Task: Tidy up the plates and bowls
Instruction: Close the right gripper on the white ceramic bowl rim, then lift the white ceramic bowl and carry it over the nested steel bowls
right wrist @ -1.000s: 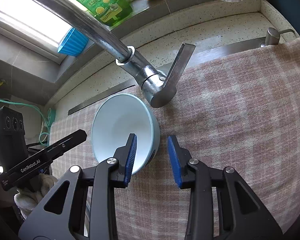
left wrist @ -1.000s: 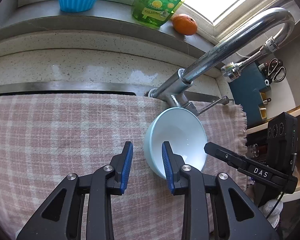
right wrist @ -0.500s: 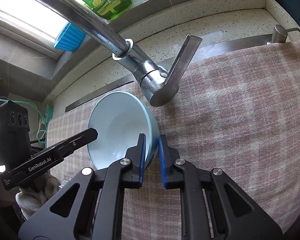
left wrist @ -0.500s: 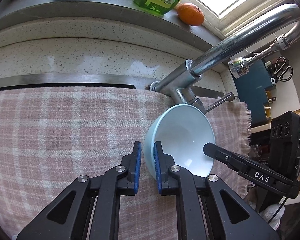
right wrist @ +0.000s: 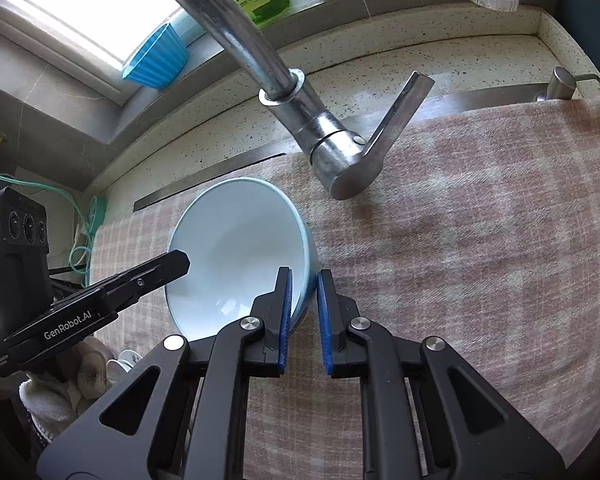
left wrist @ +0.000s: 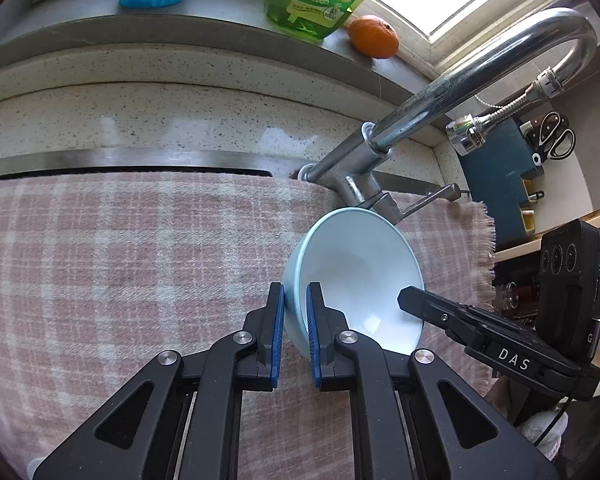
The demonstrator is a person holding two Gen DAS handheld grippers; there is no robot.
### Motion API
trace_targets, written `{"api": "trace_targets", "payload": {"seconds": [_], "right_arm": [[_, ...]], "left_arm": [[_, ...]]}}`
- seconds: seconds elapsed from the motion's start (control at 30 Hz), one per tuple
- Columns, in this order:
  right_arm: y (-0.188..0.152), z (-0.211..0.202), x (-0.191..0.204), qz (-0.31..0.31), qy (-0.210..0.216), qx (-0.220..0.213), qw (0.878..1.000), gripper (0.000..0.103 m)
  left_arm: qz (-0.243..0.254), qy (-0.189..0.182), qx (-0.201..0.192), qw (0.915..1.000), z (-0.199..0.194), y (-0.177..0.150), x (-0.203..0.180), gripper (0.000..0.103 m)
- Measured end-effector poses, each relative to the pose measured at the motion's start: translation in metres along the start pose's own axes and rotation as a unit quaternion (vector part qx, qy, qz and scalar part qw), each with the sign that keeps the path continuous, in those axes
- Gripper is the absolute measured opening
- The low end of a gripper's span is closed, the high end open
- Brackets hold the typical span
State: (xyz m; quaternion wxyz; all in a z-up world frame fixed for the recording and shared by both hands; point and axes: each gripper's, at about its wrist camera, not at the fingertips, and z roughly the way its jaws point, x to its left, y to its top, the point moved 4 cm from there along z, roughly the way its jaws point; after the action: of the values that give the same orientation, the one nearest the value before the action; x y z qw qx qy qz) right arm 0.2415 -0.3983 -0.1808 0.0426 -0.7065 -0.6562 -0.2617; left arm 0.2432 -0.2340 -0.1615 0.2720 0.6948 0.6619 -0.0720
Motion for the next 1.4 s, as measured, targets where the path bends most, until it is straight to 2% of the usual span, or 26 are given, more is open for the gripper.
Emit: {"api": "trace_targets", "payload": {"seconds": [0.27, 0.67, 1.07, 1.4], "right_arm": [[-0.015, -0.008, 0.040, -0.024, 0.019, -0.005, 1.000, 0.013], [-0.048, -0.017, 0.125, -0.077, 0.054, -0.002, 0.996, 0.013], [-0.095, -0.009, 0.213, -0.141, 0.082, 0.026, 0.986, 0.013], [-0.128, 0.013, 0.279, -0.190, 0.102, 0.055, 0.975, 0.013]], "left_arm": [[-0.004, -0.005, -0.024, 0.9997, -0.039, -0.016, 0.017, 0.009], [-0.033, -0.004, -0.072, 0.9968, -0.114, -0.048, 0.070, 0.009], [-0.074, 0.005, -0.112, 0.9910, -0.180, -0.089, 0.127, 0.009], [-0.122, 0.025, -0.139, 0.9823, -0.221, -0.124, 0.179, 0.009]]}}
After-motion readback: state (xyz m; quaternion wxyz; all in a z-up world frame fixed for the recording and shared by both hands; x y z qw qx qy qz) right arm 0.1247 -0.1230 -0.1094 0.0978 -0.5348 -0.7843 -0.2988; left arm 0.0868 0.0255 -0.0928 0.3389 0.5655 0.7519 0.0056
